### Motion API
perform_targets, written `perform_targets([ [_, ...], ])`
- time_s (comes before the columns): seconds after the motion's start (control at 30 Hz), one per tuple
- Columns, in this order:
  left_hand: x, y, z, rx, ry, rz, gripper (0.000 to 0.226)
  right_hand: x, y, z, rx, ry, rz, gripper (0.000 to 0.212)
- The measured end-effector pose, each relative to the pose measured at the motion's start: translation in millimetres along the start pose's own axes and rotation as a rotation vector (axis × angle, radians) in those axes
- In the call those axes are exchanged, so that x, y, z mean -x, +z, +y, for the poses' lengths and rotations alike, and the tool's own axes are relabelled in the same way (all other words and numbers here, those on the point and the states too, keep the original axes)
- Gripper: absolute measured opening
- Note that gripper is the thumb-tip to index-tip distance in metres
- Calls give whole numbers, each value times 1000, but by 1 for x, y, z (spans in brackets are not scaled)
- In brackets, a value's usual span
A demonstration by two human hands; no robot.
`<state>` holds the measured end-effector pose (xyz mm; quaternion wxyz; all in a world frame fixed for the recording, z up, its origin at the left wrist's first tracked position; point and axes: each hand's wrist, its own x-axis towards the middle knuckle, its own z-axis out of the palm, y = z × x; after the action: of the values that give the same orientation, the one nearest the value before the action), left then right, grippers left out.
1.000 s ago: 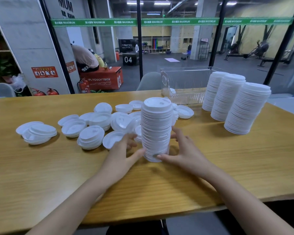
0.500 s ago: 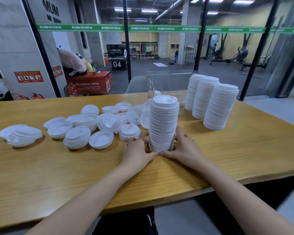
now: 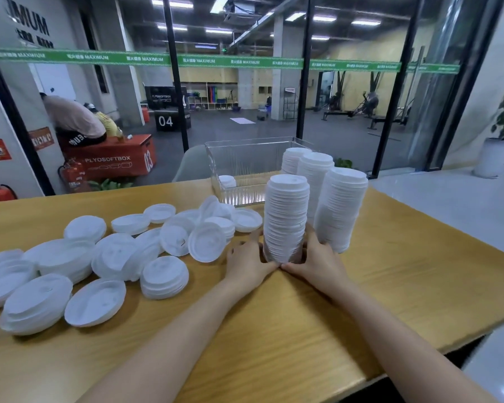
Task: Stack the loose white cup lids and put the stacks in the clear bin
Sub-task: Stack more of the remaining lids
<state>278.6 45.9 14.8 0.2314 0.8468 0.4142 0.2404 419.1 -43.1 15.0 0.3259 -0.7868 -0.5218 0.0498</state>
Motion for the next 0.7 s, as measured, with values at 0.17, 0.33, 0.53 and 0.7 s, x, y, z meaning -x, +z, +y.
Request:
perform_targets([
  [0.17,-26,-24,-3,-227,89,54,63,8,4,11,74,2,36,104],
  [0.33,-61,-22,-20,-666,246,-43,48,13,11,4,155,14,52,102],
  [0.53,-64,-19,-39,-777,247,-101,43,-3,18,-13,240,45,81,110],
  [0.7,-47,-41,-62,-811,198,-72,45,-35,40,-31,317,86,96,109],
])
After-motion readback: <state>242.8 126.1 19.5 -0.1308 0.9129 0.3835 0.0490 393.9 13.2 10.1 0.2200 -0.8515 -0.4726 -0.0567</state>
